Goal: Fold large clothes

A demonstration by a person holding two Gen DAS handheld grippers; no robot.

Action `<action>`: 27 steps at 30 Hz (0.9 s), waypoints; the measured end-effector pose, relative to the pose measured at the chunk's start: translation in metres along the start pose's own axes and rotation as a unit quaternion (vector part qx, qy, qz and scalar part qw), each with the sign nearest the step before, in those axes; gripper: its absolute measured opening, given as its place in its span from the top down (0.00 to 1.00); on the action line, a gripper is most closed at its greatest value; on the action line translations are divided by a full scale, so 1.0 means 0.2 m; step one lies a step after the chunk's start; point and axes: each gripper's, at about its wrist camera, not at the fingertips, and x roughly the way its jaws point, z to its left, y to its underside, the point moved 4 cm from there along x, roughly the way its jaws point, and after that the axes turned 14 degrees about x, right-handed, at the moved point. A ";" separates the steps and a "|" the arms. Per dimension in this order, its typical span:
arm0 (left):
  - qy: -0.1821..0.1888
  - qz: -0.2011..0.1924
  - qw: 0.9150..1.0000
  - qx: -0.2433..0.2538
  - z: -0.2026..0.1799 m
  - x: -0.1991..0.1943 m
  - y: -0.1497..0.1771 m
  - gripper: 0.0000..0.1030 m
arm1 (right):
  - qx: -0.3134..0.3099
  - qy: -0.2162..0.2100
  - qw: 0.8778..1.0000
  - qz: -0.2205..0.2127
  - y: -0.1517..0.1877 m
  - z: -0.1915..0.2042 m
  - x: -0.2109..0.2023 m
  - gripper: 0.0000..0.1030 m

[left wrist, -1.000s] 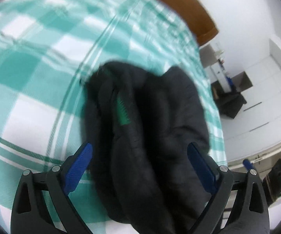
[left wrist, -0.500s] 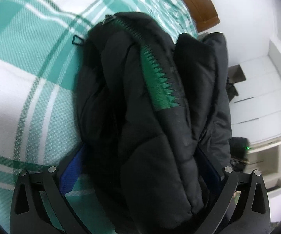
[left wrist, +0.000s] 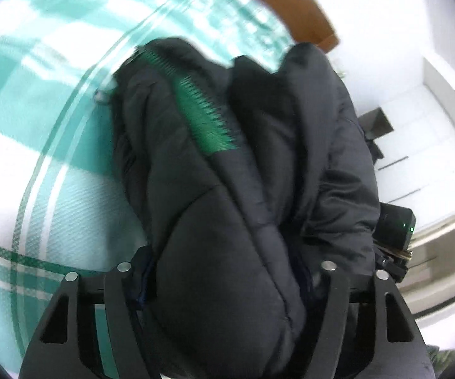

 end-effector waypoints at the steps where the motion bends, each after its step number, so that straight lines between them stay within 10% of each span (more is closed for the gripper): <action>1: 0.001 -0.010 1.000 0.007 -0.05 -0.02 -0.04 0.34 | -0.009 -0.011 1.000 -0.005 -0.01 0.04 -0.02 0.16; 12: -0.025 -0.064 0.996 0.063 -0.26 0.15 -0.65 0.34 | -0.072 -0.022 0.996 -0.050 -0.60 0.09 -0.23 0.16; 18: -0.059 0.007 0.998 -0.005 0.02 0.60 -0.61 0.24 | 0.083 0.048 0.995 -0.001 -0.75 -0.49 -0.14 0.08; 21: -0.016 -0.025 0.999 -0.030 0.08 0.54 -0.56 0.21 | 0.177 0.027 0.984 0.025 -0.68 -0.75 -0.22 0.04; 24: -0.066 -0.036 0.997 0.033 -0.01 0.36 -0.50 0.16 | 0.166 0.027 0.986 0.004 -0.60 -0.76 -0.40 0.04; 27: -0.206 -0.052 0.970 0.116 -0.16 0.24 -0.49 0.04 | 0.071 0.096 0.992 -0.029 -0.53 -0.62 -0.54 0.04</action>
